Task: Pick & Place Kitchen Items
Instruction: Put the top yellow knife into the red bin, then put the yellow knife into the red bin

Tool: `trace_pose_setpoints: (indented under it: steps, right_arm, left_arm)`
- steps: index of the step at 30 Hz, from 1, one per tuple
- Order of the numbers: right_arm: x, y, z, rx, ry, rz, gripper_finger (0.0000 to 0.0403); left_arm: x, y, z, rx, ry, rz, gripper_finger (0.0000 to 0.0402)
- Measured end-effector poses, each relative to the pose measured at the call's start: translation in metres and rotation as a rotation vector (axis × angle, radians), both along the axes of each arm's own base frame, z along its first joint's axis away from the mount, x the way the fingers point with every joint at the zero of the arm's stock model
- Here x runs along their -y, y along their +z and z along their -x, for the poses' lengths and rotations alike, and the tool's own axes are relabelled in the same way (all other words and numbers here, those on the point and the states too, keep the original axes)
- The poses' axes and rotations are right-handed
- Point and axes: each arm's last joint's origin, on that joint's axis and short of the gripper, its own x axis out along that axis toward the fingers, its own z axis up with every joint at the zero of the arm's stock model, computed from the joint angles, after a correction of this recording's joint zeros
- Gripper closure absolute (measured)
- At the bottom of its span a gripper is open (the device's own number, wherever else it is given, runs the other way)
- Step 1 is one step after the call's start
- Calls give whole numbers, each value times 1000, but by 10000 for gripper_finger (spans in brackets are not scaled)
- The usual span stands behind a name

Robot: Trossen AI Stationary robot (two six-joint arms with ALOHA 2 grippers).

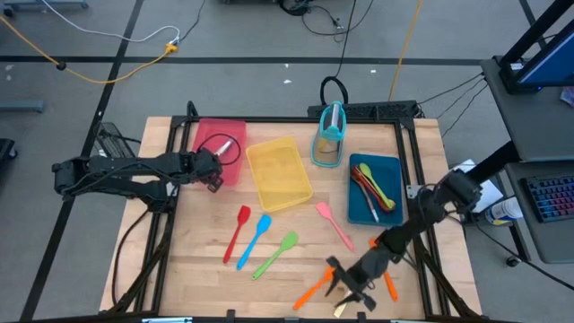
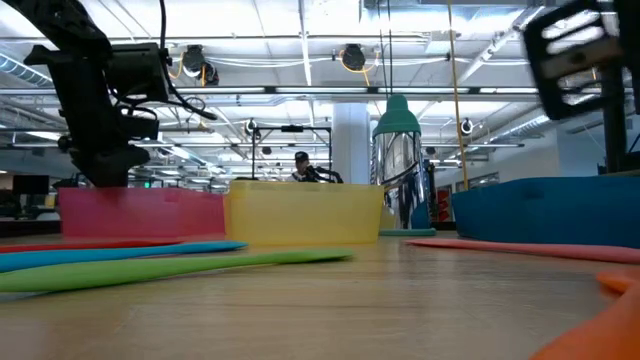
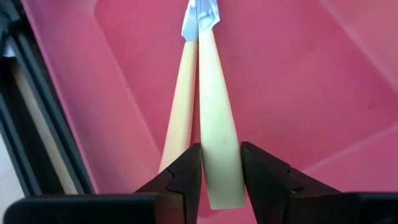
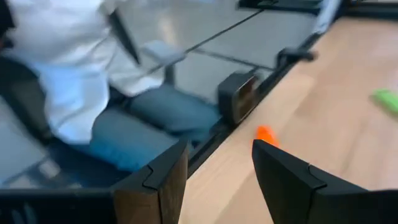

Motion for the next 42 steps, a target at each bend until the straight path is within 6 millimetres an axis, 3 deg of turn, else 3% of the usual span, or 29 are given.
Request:
trace_pose_setpoints:
  steps: [11, 25, 30, 36, 42]
  right_arm:
    - [-13, -29, 18, -116, 90, 157, 237]
    - [-13, -40, 29, -109, 144, 369, 261]
    - [-11, -43, 30, -118, 127, 406, 285]
    - [-10, -43, 30, -73, 163, 459, 346]
    - [-5, -41, 22, -68, 113, 422, 350]
  left_arm:
    - [0, 0, 0, -16, -35, 5, 288]
    - [1, 0, 0, 7, -10, 28, 288]
    - [0, 0, -2, 40, 7, 26, 288]
    - [0, 2, -10, 143, 0, 75, 289]
    - [-2, 18, -19, 214, -11, 92, 289]
